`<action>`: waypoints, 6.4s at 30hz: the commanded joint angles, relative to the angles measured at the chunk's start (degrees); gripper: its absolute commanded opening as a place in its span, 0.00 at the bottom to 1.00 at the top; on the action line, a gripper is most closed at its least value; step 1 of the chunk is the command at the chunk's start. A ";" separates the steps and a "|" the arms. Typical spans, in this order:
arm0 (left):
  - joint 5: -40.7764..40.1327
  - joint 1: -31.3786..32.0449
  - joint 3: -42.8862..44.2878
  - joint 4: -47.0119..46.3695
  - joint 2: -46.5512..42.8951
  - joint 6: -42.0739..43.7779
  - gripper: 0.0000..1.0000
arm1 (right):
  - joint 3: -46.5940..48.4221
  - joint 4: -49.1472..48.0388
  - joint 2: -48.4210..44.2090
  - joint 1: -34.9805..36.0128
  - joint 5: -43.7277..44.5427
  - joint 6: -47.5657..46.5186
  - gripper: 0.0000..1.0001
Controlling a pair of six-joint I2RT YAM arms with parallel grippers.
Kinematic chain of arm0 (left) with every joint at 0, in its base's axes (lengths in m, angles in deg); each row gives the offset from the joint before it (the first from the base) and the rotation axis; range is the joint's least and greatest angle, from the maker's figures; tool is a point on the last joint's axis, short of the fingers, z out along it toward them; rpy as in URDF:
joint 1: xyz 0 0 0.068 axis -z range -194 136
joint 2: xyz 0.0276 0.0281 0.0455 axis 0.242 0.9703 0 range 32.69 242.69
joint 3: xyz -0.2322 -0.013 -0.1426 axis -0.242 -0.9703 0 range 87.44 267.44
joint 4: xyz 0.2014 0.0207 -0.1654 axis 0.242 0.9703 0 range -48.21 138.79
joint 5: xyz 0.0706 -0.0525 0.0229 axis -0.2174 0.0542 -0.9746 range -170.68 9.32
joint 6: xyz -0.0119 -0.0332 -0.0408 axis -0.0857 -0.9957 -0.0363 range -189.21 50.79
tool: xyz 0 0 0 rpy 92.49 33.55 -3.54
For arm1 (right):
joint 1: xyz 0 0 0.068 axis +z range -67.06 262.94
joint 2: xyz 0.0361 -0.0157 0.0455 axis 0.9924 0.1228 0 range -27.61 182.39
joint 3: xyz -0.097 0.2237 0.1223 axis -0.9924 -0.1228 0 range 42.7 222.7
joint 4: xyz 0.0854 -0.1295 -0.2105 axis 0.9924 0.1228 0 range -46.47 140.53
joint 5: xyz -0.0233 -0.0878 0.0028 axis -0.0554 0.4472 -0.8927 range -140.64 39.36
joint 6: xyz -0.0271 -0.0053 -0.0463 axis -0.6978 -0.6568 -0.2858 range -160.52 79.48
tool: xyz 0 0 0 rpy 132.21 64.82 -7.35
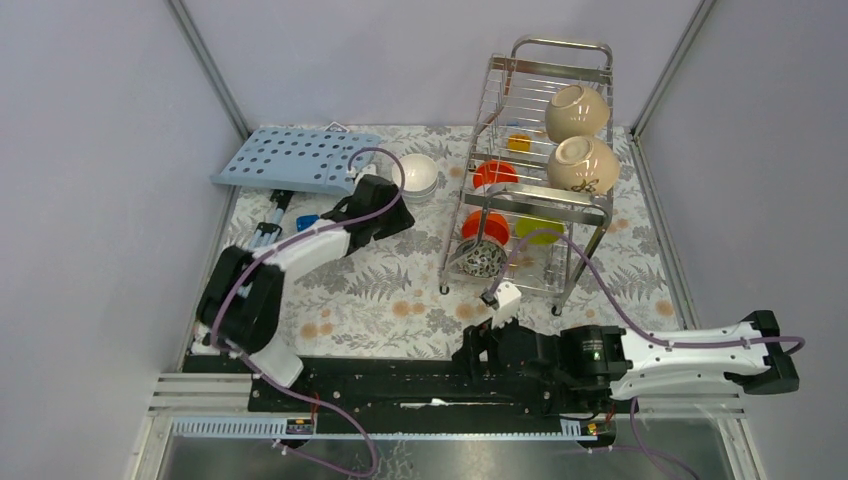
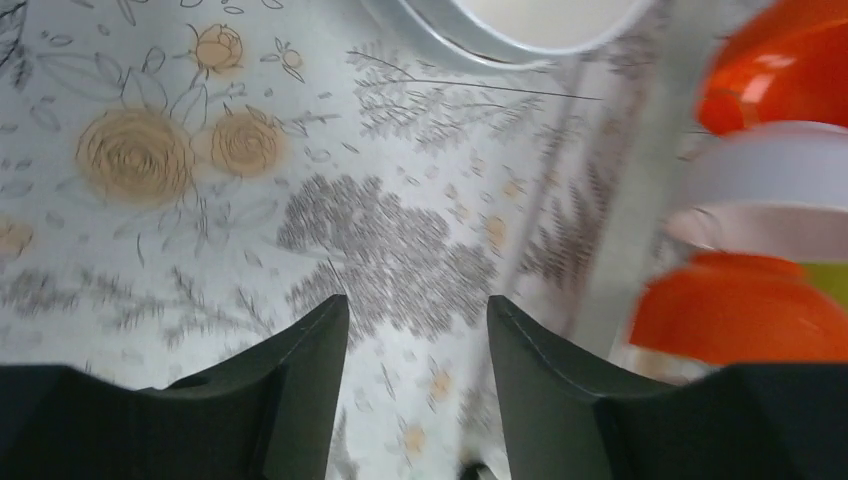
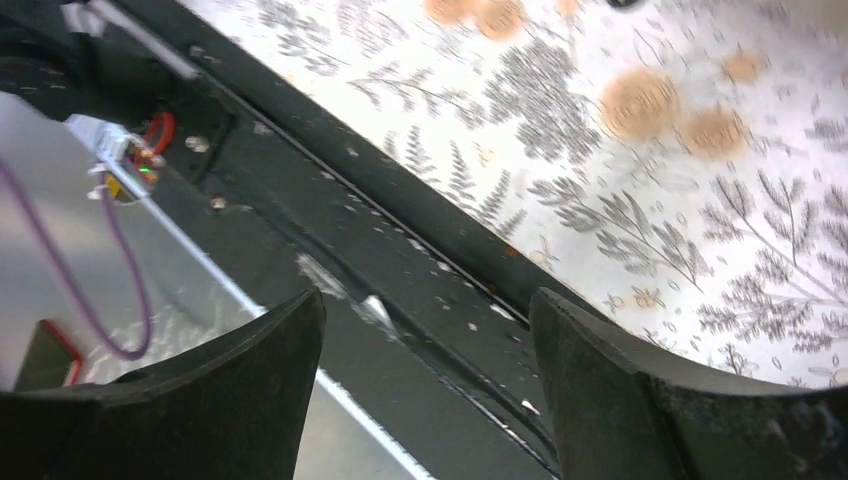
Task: Unload the bowls from the dish rack
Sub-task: Adjust the dish rack at the center of the board.
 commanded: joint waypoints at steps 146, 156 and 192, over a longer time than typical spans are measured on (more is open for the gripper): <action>10.06 0.93 3.06 2.23 -36.92 6.48 0.92 | 47.76 1.91 -1.27 -70.82 -5.74 -20.25 0.93; 27.83 1.83 14.34 -3.71 -27.76 4.42 0.94 | 42.43 4.06 -7.79 -70.82 -10.75 -19.84 0.93; -14.03 35.59 -20.24 -49.59 -23.43 47.09 0.89 | 32.11 9.74 -18.86 -70.86 -13.56 -22.28 0.94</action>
